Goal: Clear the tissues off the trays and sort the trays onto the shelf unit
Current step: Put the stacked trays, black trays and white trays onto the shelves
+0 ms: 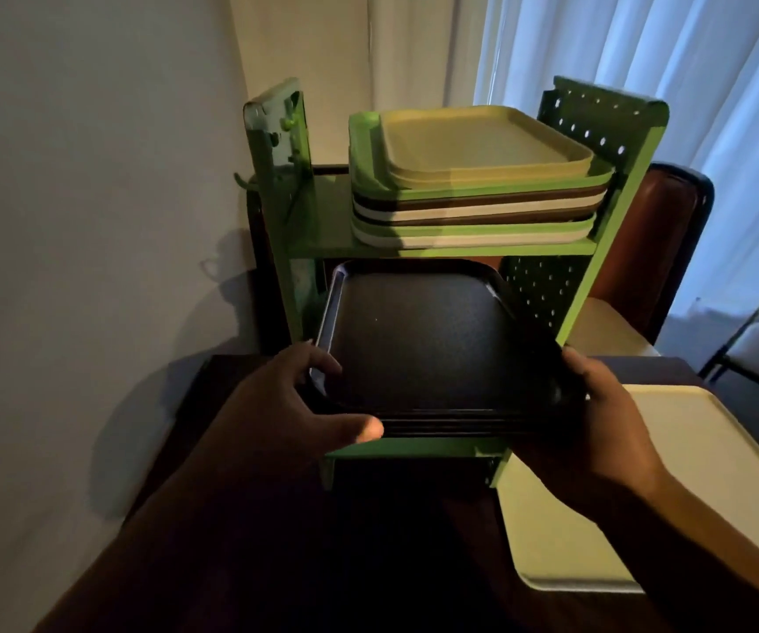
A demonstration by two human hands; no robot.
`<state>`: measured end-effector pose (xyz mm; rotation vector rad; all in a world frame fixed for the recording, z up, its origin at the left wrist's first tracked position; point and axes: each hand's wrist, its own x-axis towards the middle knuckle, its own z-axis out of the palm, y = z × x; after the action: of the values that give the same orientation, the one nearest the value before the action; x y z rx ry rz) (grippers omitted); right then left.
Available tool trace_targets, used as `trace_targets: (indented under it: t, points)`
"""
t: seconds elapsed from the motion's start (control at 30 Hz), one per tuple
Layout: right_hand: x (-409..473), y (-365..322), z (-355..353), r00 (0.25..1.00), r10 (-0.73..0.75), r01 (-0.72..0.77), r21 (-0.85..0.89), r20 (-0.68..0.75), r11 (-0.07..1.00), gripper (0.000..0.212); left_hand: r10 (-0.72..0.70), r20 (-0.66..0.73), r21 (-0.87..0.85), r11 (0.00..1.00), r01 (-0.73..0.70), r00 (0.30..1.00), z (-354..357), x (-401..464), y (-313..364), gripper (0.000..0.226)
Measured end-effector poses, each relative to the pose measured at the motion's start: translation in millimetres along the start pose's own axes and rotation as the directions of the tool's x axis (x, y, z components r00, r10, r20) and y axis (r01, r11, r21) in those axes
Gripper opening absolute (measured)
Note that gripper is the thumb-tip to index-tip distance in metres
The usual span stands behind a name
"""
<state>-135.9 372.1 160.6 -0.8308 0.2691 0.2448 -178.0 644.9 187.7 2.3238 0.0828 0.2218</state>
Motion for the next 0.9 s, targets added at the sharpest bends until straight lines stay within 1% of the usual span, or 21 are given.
trace_targets:
  t: [0.07, 0.13, 0.2, 0.27, 0.37, 0.4, 0.47, 0.57, 0.67, 0.77, 0.8, 0.83, 0.87, 0.9]
  points:
    - [7, 9, -10, 0.999, 0.047, -0.047, -0.003, -0.02, 0.999, 0.032, -0.013, 0.017, 0.049, 0.999, 0.012, 1.0, 18, 2, -11, 0.065]
    - [14, 15, -21, 0.995, 0.088, -0.091, -0.055, -0.052, 0.994, 0.035, -0.003, -0.01, 0.083, 0.997, 0.004, 1.0, 35, 5, -19, 0.069]
    - [21, 20, -31, 0.986, 0.129, -0.144, -0.15, -0.105, 0.978, 0.043, 0.016, -0.065, 0.086, 0.996, -0.011, 0.998, 48, 8, -26, 0.072]
    - [26, 21, -35, 0.978, 0.153, -0.189, -0.283, -0.143, 0.94, 0.048, 0.015, -0.127, 0.103, 0.995, -0.002, 0.992, 55, 14, -30, 0.072]
    - [37, 13, -33, 0.973, 0.058, -0.168, -0.509, -0.225, 0.844, 0.048, 0.056, -0.164, 0.186, 0.982, -0.025, 0.985, 60, 25, -31, 0.066]
    - [41, 10, -32, 0.971, 0.031, -0.161, -0.556, -0.235, 0.815, 0.05, 0.064, -0.171, 0.199, 0.98, -0.029, 0.983, 62, 28, -31, 0.064]
    - [47, 5, -30, 0.972, 0.041, -0.171, -0.582, -0.23, 0.795, 0.054, 0.046, -0.182, 0.184, 0.983, -0.012, 0.982, 67, 32, -32, 0.063]
    - [53, 1, -29, 0.972, 0.081, -0.197, -0.574, -0.223, 0.795, 0.054, 0.018, -0.204, 0.123, 0.992, 0.007, 0.979, 76, 35, -34, 0.068]
    - [58, 0, -27, 0.973, 0.069, -0.189, -0.596, -0.218, 0.78, 0.053, -0.01, -0.23, 0.057, 0.998, 0.024, 0.973, 85, 35, -35, 0.071]
    - [61, 1, -26, 0.975, 0.06, -0.185, -0.622, -0.216, 0.761, 0.057, -0.055, -0.297, -0.043, 0.998, 0.044, 0.953, 98, 29, -31, 0.076]
    - [62, 2, -29, 0.977, 0.068, -0.181, -0.614, -0.203, 0.768, 0.061, -0.107, -0.327, -0.105, 0.992, 0.076, 0.939, 104, 25, -29, 0.077]
    - [62, 3, -32, 0.979, 0.094, -0.184, -0.591, -0.18, 0.785, 0.066, -0.189, -0.352, -0.197, 0.972, 0.124, 0.917, 110, 22, -27, 0.076]
    - [62, 5, -37, 0.98, 0.133, -0.192, -0.556, -0.145, 0.809, 0.072, -0.302, -0.35, -0.328, 0.926, 0.186, 0.887, 117, 19, -26, 0.071]
    - [62, 7, -44, 0.979, 0.174, -0.204, -0.512, -0.106, 0.834, 0.074, -0.43, -0.298, -0.489, 0.836, 0.251, 0.852, 126, 17, -22, 0.066]
